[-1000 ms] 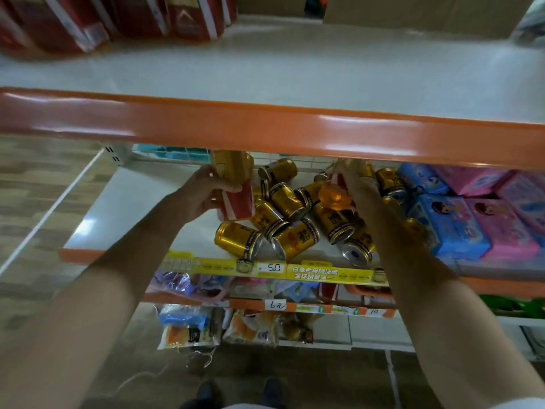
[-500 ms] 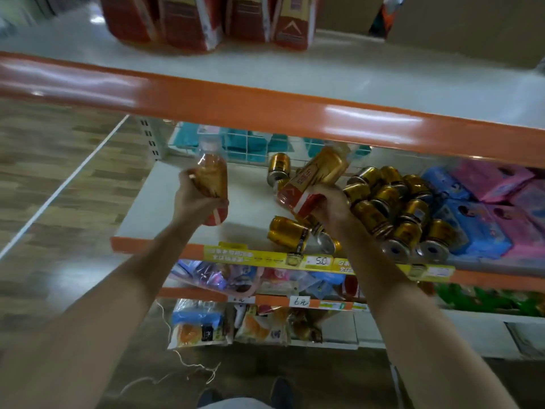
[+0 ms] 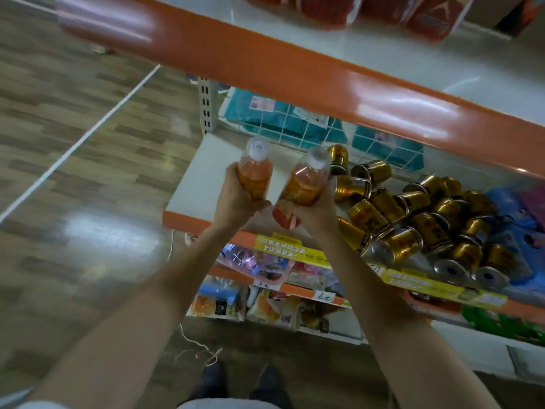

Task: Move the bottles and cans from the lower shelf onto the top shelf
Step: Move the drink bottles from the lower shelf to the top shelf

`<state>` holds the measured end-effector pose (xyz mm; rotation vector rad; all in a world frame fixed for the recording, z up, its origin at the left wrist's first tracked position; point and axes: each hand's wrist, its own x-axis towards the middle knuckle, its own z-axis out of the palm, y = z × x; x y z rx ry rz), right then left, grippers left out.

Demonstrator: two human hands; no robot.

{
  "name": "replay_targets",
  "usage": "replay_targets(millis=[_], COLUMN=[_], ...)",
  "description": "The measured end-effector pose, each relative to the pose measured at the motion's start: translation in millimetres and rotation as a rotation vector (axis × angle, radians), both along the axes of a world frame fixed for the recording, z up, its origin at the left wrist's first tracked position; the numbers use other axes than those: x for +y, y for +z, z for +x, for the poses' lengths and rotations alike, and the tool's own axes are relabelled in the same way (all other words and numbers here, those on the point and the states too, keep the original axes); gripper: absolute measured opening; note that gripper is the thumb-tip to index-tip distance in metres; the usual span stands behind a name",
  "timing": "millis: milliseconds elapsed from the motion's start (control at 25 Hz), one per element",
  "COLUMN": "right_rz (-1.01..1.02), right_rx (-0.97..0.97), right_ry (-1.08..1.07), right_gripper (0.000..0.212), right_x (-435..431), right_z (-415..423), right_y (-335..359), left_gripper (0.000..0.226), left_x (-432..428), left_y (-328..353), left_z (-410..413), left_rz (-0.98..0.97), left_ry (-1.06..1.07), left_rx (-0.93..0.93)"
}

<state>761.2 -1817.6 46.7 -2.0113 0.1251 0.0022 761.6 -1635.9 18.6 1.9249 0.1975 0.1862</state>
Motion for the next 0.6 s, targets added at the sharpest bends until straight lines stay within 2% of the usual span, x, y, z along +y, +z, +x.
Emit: replay_targets(millis=[200, 360, 480, 600], right_rz=[0.038, 0.155, 0.170, 0.154], right_rx=[0.034, 0.027, 0.036, 0.044], right_ry=[0.065, 0.063, 0.083, 0.118], right_gripper=[0.094, 0.069, 0.067, 0.066], right_x=[5, 1, 2, 1], right_z=[10, 6, 8, 9], right_y=[-18, -31, -31, -33], left_gripper=[0.086, 0.087, 0.087, 0.082], left_x=[10, 28, 39, 43], left_y=[-12, -19, -23, -28], left_z=[-6, -8, -4, -2], left_rz=[-0.034, -0.164, -0.291, -0.247], left_ry=[-0.023, -0.126, -0.158, -0.185], left_rx=[0.076, 0.156, 0.184, 0.170])
